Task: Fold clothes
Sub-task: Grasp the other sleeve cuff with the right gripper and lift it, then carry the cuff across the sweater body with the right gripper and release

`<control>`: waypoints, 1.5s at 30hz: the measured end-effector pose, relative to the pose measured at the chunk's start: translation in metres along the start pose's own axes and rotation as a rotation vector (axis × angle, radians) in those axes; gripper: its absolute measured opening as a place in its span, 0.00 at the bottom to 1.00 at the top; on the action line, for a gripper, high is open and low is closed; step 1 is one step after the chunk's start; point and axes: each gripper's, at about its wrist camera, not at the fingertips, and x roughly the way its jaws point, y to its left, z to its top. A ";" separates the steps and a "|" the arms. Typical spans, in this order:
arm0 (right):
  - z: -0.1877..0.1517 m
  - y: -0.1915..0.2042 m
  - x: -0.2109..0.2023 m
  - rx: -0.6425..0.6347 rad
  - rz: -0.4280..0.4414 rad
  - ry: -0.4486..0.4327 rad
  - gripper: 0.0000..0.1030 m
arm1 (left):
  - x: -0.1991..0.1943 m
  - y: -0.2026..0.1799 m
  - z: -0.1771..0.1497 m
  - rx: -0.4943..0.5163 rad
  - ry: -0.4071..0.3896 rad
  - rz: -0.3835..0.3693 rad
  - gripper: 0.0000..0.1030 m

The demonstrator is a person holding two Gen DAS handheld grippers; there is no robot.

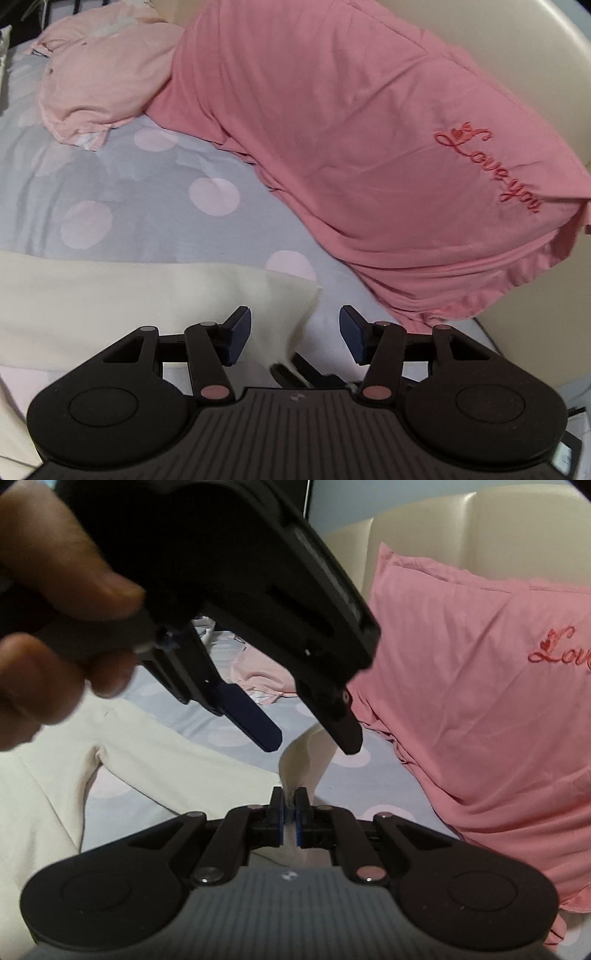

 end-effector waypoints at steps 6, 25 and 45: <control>0.004 0.012 -0.009 -0.048 0.010 -0.017 0.06 | -0.011 0.003 -0.003 0.012 -0.026 0.028 0.01; 0.064 0.112 -0.068 -0.382 0.201 -0.167 0.06 | -0.174 0.108 -0.073 -0.373 -0.265 -0.013 0.01; 0.075 0.261 -0.126 -0.697 0.482 -0.245 0.06 | -0.318 0.181 -0.206 -0.583 -0.472 0.144 0.01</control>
